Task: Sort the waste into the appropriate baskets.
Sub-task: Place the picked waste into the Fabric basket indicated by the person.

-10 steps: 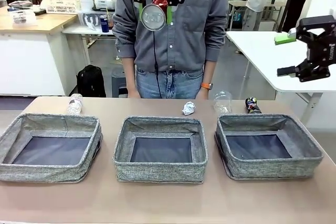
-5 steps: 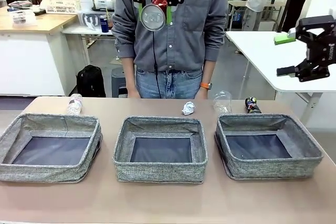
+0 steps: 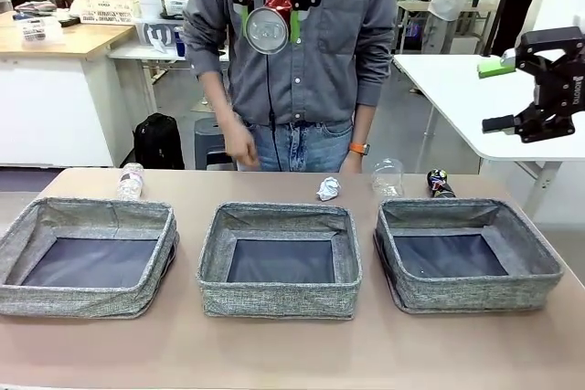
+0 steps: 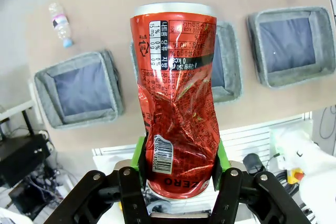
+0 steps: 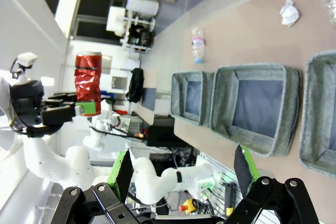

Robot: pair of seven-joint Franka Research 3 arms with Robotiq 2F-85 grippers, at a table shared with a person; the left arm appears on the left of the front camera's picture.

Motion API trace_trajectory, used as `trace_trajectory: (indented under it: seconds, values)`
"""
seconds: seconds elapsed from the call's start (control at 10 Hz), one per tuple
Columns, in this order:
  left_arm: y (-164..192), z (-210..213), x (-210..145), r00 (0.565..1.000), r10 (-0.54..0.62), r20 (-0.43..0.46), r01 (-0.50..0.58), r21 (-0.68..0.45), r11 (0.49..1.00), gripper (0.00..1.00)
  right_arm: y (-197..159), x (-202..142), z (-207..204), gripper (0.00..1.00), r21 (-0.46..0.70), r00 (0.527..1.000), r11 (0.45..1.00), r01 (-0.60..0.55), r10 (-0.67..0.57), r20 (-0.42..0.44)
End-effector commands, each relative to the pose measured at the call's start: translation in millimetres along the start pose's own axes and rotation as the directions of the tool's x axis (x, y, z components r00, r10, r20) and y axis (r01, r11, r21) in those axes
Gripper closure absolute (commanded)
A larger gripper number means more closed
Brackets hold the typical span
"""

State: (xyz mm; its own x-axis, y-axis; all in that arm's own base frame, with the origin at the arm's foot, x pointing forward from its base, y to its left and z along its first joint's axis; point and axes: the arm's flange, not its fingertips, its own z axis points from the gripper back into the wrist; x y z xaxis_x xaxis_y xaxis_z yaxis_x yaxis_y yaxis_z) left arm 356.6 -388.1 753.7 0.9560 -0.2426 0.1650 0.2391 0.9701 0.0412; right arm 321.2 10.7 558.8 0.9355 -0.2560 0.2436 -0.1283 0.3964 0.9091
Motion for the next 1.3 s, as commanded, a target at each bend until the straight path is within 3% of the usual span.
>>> trace_trajectory:
  seconds: [0.0, 1.0, 1.2]
  values:
    - [3, 2, -5, 1.000, 0.000, -0.001, 0.000, 0.002, 1.000, 0.44, 0, 3, -2, 0.00, 0.029, 1.000, 0.999, -0.026, 0.026, 0.011]
    - [0, 0, 0, 1.000, 0.000, 0.000, 0.000, 0.000, 1.000, 0.44, 0, 3, -2, 0.00, 0.029, 1.000, 0.999, -0.026, 0.026, 0.011]
    - [0, -35, -7, 0.999, -0.013, 0.037, 0.010, 0.081, 0.997, 0.44, 0, 3, -2, 0.00, 0.029, 1.000, 0.999, -0.026, 0.026, 0.011]
